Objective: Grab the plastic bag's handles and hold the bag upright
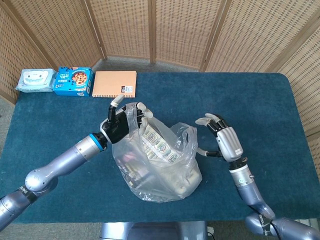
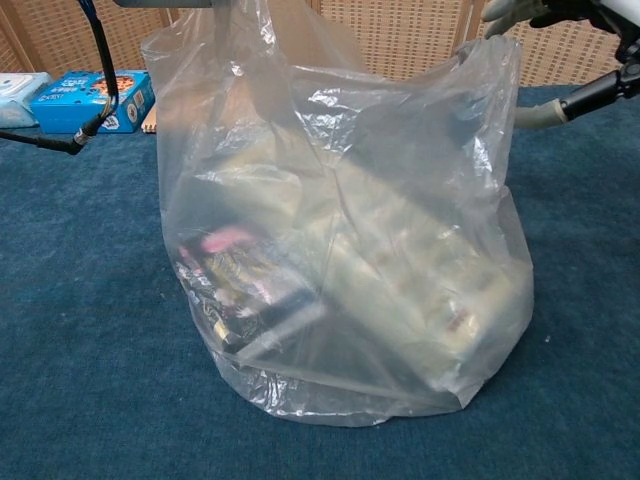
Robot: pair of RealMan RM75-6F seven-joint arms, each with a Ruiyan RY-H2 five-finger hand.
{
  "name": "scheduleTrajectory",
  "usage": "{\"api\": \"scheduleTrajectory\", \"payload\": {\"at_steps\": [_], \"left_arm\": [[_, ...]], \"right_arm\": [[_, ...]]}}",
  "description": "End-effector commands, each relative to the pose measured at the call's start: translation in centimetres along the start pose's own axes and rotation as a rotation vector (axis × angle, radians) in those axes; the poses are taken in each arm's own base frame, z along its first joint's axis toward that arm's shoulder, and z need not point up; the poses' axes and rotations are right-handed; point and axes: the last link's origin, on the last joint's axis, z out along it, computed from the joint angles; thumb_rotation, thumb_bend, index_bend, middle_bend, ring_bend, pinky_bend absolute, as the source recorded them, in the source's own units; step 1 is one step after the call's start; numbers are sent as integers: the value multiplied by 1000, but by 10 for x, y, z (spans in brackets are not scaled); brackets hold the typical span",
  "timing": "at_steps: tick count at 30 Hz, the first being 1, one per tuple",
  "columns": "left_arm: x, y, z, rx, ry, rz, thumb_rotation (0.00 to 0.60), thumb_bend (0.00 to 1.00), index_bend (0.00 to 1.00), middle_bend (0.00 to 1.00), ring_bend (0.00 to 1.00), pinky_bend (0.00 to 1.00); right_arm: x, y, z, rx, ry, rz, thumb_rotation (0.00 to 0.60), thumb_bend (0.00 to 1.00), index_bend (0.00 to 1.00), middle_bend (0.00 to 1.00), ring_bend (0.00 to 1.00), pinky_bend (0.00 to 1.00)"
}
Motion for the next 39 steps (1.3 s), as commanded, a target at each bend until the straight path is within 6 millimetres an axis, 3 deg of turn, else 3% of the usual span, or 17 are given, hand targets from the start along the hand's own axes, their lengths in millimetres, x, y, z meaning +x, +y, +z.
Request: {"api": "scheduleTrajectory", "payload": {"at_steps": [1,7,18,29,39], "left_arm": [[1,-2,2,7,4,5,0,288,459,467,545,604],[-1,-2,7,3,-5,1,0,289,459,468,545,559],[12,2,-1,10,11,46,0,288,459,467,545,559],[21,1,-9,56,-12,110,0,288,459,468,545,559],[28,2,-21,80,-18,141,0,288,459,467,545,559]], "right_arm": [[-4,-7,5,16,6,33,546,119,261,281,179,123],[-7,-32,18,14,39,182,544,110,267,301,191,123],[-3,-52,36,-42,208,345,545,128,498,438,335,154],[15,-63,42,-52,253,485,547,130,503,443,344,157],[33,-66,50,-55,284,498,544,130,503,443,343,157]]}}
